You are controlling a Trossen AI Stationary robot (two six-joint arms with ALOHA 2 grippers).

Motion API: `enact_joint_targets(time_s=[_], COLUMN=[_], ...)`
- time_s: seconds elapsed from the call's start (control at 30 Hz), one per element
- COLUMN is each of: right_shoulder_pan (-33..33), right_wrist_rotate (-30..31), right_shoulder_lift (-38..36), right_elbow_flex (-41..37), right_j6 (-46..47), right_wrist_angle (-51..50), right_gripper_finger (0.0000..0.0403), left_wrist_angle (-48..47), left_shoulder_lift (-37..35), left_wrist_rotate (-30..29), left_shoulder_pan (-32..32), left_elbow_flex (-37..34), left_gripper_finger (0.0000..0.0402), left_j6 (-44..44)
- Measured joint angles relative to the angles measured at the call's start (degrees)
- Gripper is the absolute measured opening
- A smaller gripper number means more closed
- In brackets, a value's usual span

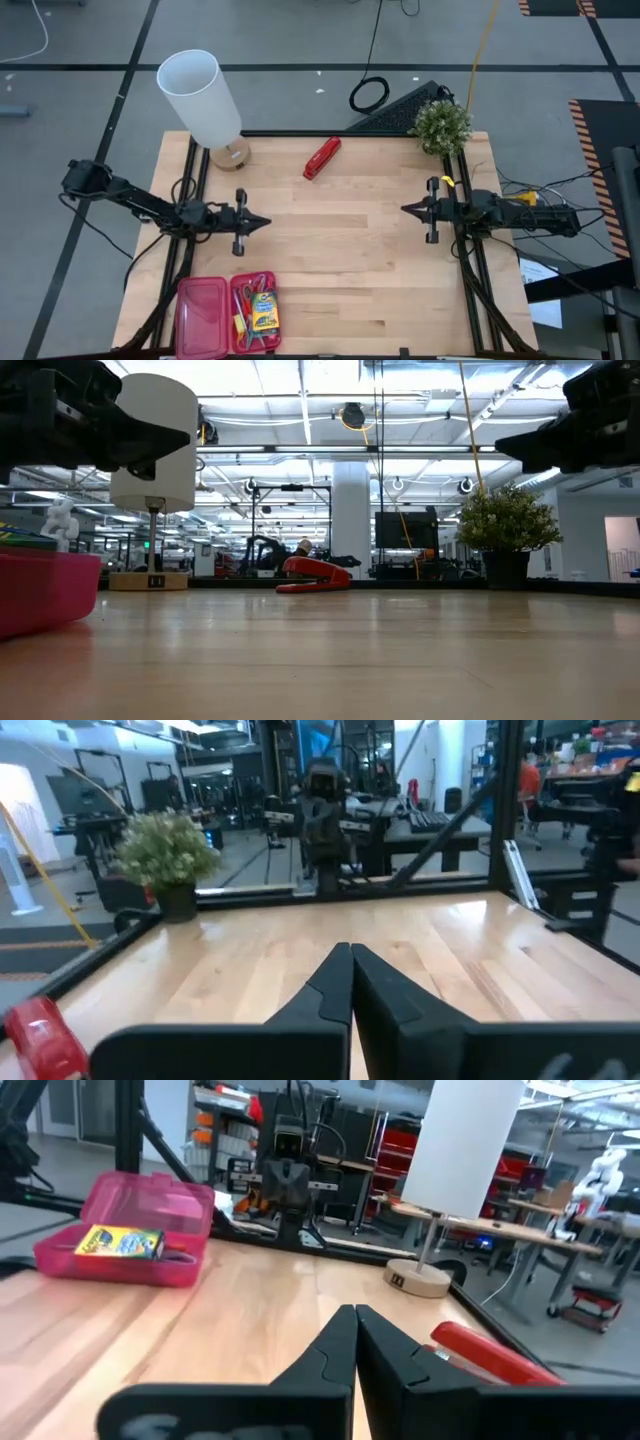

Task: Pack school essentials
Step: Return to Home Position

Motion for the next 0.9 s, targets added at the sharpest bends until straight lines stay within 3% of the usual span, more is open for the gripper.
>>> enact_joint_targets(time_s=[0.27, 0.53, 0.77, 0.9], right_shoulder_pan=[0.02, 0.02, 0.02, 0.02], right_wrist_rotate=[0.1, 0.1, 0.1, 0.1], right_shoulder_lift=[0.07, 0.07, 0.07, 0.07], right_elbow_flex=[0.0, 0.0, 0.0, 0.0], right_j6=[1.23, 1.59, 1.61, 1.61], right_wrist_angle=[0.5, 0.76, 0.85, 0.85], right_gripper_finger=[0.0, 0.0, 0.0, 0.0], left_wrist_angle=[-4.52, -17.99, -30.1, -34.73], left_shoulder_lift=[-3.08, -13.65, -25.87, -32.68], left_wrist_rotate=[-0.97, -6.47, -3.98, 0.98], left_shoulder_pan=[-5.3, -10.58, -11.14, -8.71], left_elbow_flex=[0.0, 0.0, 0.0, 0.0], left_gripper_finger=[0.0003, 0.0002, 0.0001, 0.0001], left_j6=[-2.67, -1.96, 1.65, 3.14])
